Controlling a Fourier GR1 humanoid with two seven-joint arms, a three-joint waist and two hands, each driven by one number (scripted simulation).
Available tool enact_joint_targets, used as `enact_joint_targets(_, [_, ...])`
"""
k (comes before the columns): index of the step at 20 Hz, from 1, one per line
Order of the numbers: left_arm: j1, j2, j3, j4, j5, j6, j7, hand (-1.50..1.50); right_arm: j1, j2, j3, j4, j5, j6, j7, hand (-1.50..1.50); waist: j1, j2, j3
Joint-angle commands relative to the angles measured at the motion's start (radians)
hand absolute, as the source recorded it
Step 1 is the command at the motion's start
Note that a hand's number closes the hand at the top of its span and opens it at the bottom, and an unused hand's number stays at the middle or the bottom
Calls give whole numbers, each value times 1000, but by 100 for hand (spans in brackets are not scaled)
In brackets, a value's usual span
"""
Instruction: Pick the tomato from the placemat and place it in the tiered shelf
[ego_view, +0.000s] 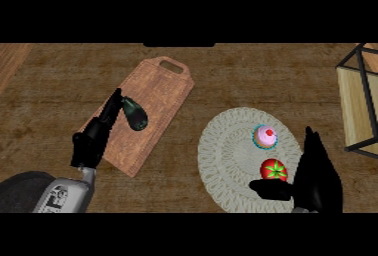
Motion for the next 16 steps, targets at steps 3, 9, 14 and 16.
enact_joint_targets(3, [19,4,5,-16,-4,-17,17,0,-21,5,-3,134,-11,-70,145,-150,4,1,1])
enact_joint_targets(9, [-5,-23,28,29,-14,-9,-32,0,10,5,-47,129,-28,-83,94,-150,-4,1,0])
enact_joint_targets(14, [22,-27,17,-18,-37,-13,0,0,-18,5,-32,165,-47,-99,100,-150,2,0,1])
enact_joint_targets(16, [-6,-27,31,22,-35,-27,-18,0,38,5,-22,107,-48,-89,87,-150,-3,0,0])
